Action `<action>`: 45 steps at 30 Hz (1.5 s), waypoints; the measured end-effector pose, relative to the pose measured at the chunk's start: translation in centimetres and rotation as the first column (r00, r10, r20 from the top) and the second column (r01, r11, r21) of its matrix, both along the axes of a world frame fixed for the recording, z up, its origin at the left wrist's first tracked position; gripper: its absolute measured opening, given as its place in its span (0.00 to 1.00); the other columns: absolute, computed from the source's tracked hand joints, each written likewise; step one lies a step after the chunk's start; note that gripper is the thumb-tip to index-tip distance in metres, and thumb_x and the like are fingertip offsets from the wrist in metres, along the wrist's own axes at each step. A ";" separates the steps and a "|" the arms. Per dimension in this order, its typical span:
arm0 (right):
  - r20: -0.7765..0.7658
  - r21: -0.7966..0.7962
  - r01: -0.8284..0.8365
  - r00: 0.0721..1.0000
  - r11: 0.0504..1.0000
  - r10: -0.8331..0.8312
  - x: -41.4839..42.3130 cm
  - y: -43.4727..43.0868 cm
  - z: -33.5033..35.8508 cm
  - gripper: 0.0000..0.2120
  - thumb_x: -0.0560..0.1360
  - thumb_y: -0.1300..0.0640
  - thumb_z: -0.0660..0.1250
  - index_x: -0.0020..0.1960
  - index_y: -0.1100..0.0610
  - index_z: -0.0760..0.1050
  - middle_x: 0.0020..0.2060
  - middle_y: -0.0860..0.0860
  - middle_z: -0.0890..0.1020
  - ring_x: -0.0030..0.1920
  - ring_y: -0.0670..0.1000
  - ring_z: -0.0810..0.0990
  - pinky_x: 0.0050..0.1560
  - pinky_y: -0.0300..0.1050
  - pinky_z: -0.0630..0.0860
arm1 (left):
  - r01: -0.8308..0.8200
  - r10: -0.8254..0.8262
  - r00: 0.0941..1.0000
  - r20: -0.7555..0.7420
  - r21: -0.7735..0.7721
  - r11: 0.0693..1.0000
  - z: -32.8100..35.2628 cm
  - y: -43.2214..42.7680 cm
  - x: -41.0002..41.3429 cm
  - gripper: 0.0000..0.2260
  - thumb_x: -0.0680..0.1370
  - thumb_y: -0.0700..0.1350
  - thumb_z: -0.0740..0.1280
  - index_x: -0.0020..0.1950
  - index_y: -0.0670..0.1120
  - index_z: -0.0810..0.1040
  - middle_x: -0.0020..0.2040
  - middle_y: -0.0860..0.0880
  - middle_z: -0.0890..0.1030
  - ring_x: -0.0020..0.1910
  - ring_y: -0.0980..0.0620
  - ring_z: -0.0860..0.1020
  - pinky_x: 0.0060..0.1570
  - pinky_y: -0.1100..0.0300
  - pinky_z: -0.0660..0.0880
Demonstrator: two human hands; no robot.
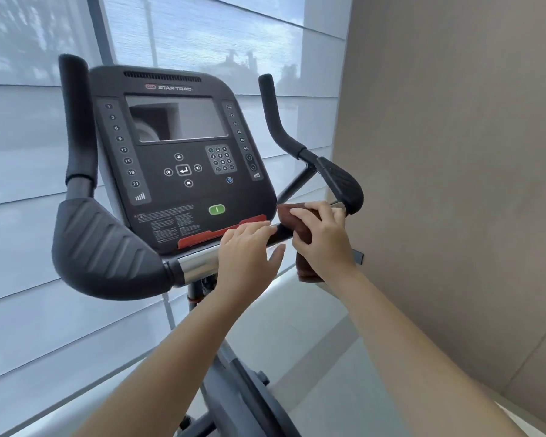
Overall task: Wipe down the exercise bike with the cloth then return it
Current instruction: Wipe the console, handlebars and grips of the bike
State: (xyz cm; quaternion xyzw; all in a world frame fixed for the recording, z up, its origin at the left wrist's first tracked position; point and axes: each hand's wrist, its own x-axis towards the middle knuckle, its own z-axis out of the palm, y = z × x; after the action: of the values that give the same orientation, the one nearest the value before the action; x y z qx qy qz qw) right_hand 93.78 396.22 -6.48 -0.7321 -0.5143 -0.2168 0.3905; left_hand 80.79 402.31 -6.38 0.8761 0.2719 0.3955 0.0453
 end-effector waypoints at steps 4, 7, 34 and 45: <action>-0.054 0.002 0.003 0.999 1.000 -0.003 -3.0 -1.8 0.2 0.17 0.71 0.61 0.67 0.60 0.56 0.76 0.57 0.55 0.76 0.56 0.56 0.69 0.55 0.49 0.76 | 0.117 -0.116 0.993 0.031 -0.022 0.993 0.0 -2.5 -3.7 0.11 0.72 0.39 0.69 0.54 0.40 0.79 0.58 0.42 0.78 0.59 0.42 0.74 0.58 0.47 0.70; -0.038 0.029 0.006 0.999 1.000 -0.005 -5.1 -3.7 -0.3 0.16 0.71 0.62 0.68 0.59 0.56 0.77 0.56 0.54 0.77 0.54 0.55 0.71 0.52 0.45 0.75 | 0.126 -0.128 0.990 0.051 0.049 0.991 -0.5 -3.4 -6.8 0.10 0.70 0.36 0.71 0.51 0.40 0.80 0.55 0.42 0.80 0.55 0.40 0.76 0.55 0.45 0.71; -0.086 0.069 0.478 0.877 0.876 -0.472 -17.1 -35.3 -3.1 0.15 0.69 0.64 0.70 0.55 0.55 0.79 0.53 0.51 0.78 0.54 0.54 0.73 0.56 0.33 0.65 | 0.553 -0.561 0.828 0.002 0.172 0.815 -3.7 -25.9 -10.5 0.11 0.69 0.37 0.72 0.50 0.39 0.80 0.53 0.40 0.80 0.55 0.40 0.77 0.54 0.47 0.72; -0.097 0.118 0.575 0.818 0.810 -0.566 -10.2 -49.9 -2.2 0.15 0.68 0.65 0.69 0.54 0.57 0.79 0.53 0.52 0.78 0.53 0.55 0.73 0.55 0.24 0.61 | 0.628 -0.648 0.761 0.026 0.220 0.747 -2.8 -39.6 -1.9 0.11 0.68 0.37 0.71 0.50 0.39 0.79 0.52 0.40 0.80 0.57 0.40 0.77 0.55 0.46 0.71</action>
State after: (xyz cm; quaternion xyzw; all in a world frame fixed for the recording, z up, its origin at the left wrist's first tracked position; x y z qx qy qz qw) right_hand 83.61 346.34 -8.67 -0.8289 -0.2427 -0.3389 0.3732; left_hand 78.88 362.67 -9.16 0.8951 -0.0873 0.4247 0.1042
